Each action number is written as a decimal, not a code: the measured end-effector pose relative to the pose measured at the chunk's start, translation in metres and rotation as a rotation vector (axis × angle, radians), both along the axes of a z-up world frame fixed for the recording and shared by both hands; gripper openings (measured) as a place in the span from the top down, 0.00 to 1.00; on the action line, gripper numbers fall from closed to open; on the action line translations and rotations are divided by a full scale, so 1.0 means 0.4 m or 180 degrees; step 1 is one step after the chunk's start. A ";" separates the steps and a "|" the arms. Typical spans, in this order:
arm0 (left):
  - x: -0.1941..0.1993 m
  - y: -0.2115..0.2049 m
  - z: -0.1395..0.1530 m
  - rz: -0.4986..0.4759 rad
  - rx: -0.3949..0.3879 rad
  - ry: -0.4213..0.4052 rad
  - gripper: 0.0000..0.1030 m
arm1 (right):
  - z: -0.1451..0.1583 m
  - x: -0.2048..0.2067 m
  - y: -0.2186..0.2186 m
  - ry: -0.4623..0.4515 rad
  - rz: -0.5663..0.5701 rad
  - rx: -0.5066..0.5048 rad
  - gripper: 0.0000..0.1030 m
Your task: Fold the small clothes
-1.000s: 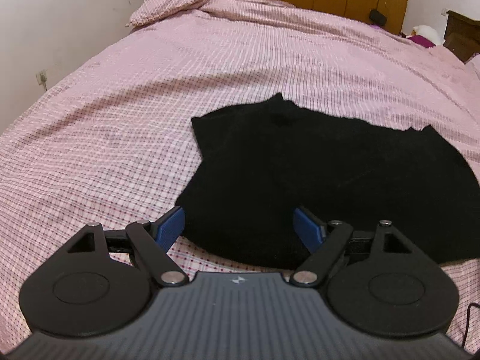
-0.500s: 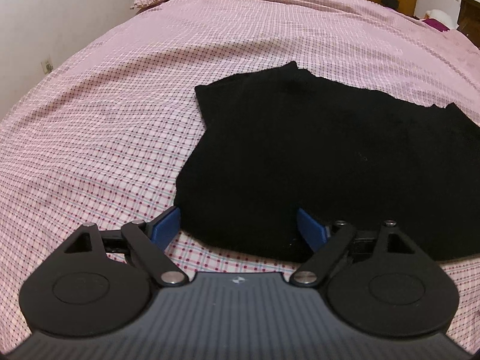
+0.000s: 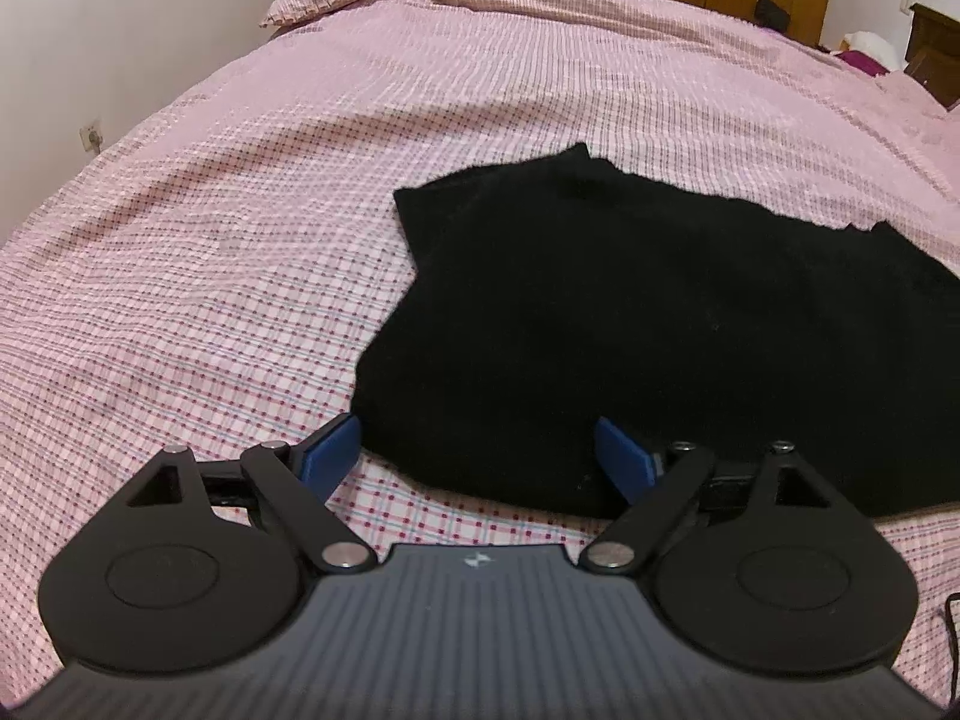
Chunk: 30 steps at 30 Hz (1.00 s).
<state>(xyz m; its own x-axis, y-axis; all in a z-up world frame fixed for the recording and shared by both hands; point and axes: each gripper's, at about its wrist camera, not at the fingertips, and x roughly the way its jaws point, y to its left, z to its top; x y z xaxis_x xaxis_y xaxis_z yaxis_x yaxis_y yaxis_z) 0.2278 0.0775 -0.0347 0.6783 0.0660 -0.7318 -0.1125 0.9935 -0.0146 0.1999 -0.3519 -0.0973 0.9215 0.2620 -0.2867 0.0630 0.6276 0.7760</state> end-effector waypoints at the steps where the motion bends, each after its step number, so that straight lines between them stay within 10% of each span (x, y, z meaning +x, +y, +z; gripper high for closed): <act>1: -0.005 0.004 0.006 0.0007 0.0003 -0.0022 0.14 | 0.010 -0.001 0.003 -0.0022 -0.0013 -0.0026 0.78; 21: -0.053 0.163 0.070 0.0286 -0.0062 -0.0270 0.14 | 0.317 0.101 0.343 -0.0538 0.0352 -0.0718 0.81; 30: -0.086 0.279 0.045 0.0524 -0.0160 -0.0275 0.14 | 0.301 0.149 0.621 -0.0558 0.0938 -0.1305 0.81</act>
<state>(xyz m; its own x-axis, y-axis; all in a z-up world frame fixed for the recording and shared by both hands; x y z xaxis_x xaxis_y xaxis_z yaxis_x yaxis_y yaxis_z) 0.1935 0.1891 -0.0168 0.7218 0.1460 -0.6765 -0.2695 0.9596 -0.0804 0.2595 -0.1037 0.0232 0.8690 0.4158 -0.2683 -0.2704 0.8530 0.4464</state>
